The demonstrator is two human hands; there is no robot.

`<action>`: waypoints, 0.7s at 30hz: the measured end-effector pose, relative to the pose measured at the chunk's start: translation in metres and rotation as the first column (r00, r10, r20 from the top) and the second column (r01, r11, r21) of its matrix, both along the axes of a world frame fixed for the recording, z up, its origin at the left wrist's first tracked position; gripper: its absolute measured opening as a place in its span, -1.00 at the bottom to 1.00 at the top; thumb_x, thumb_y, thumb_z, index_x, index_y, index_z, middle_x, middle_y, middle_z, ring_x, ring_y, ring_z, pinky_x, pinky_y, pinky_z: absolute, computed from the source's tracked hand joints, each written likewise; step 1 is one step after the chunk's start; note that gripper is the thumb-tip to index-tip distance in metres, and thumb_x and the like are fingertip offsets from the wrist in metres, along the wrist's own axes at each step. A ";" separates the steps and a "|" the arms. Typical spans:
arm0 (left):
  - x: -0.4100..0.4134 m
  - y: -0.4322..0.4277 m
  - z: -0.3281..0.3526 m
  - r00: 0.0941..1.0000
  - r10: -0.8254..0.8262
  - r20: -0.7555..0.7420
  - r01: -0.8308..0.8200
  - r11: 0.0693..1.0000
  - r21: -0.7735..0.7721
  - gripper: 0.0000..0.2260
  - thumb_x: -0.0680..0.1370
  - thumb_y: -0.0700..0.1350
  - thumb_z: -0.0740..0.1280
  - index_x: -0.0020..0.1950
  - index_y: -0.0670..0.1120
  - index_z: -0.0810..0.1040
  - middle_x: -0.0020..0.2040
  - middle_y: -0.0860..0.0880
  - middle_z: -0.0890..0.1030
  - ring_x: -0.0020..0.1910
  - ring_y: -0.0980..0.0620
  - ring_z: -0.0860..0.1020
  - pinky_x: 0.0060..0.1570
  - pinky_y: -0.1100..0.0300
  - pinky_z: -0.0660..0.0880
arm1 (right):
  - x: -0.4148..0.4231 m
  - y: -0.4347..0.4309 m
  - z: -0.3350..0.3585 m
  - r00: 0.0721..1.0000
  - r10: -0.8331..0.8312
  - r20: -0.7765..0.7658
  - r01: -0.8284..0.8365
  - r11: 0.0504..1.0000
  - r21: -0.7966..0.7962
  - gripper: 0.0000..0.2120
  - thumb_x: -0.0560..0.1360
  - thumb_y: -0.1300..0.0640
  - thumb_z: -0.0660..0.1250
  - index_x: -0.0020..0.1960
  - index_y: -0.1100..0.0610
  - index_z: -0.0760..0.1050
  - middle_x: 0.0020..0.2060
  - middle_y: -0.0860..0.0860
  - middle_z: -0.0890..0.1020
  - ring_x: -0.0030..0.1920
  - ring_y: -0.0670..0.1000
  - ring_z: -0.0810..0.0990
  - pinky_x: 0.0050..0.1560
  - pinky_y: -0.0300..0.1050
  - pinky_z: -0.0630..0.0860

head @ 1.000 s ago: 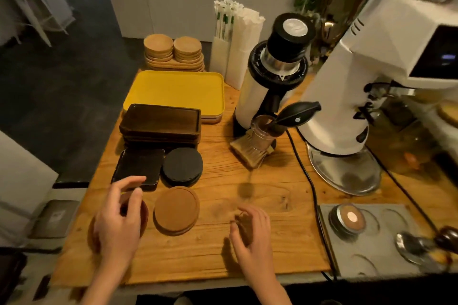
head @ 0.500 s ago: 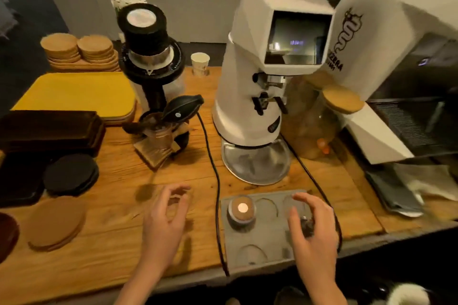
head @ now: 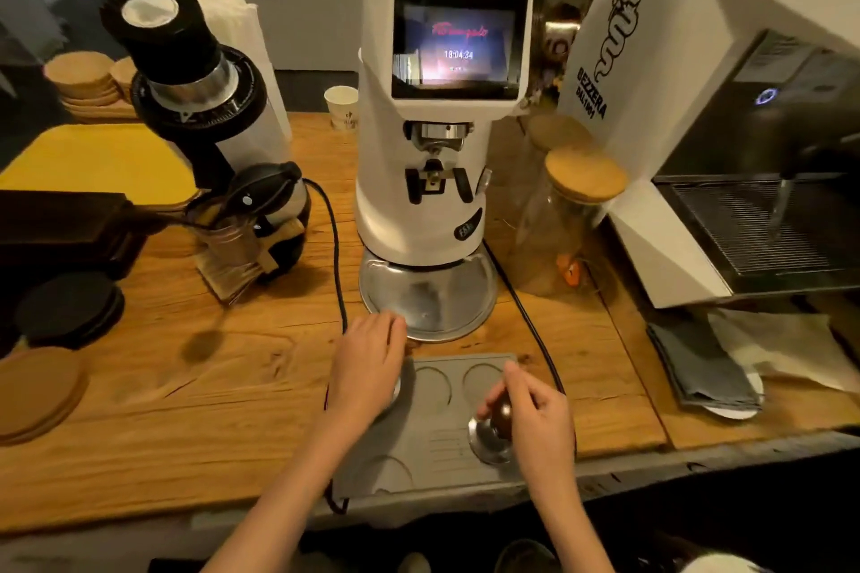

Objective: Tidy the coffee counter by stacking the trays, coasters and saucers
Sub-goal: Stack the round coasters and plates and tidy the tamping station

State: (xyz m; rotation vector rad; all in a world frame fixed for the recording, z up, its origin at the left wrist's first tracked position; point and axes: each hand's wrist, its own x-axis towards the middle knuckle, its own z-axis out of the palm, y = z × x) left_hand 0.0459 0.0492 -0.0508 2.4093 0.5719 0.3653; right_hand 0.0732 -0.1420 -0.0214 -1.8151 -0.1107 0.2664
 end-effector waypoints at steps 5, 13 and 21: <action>0.007 0.000 -0.019 0.991 0.063 -0.114 -0.047 0.990 0.134 -0.60 0.64 0.04 0.09 -0.25 -0.06 0.58 -0.32 0.01 0.56 -0.28 0.01 0.51 -0.31 0.08 0.41 | 0.002 0.004 -0.005 0.998 -0.057 0.029 0.056 0.998 0.042 -0.59 0.62 0.10 0.23 -0.39 0.08 0.57 -0.48 0.09 0.59 -0.35 0.11 0.59 -0.16 -0.05 0.51; 0.008 0.001 -0.024 0.994 0.095 -0.054 -0.091 0.994 0.065 -0.67 0.62 -0.01 0.21 -0.26 -0.10 0.60 -0.33 0.00 0.55 -0.27 0.03 0.49 -0.28 0.04 0.48 | 0.013 0.004 -0.009 0.999 0.023 0.034 -0.026 0.995 0.092 -0.45 0.67 0.08 0.12 -0.44 0.14 0.58 -0.48 0.08 0.62 -0.36 0.06 0.62 -0.07 0.00 0.54; 0.005 0.000 -0.019 0.990 0.140 -0.002 -0.139 0.989 0.049 -0.70 0.61 -0.08 0.25 -0.25 -0.15 0.62 -0.32 -0.03 0.58 -0.27 0.02 0.50 -0.27 0.05 0.48 | 0.020 0.009 -0.006 0.999 0.021 0.025 -0.024 0.993 0.117 -0.45 0.66 0.17 0.13 -0.47 0.08 0.57 -0.49 0.08 0.61 -0.37 0.07 0.61 0.00 0.15 0.55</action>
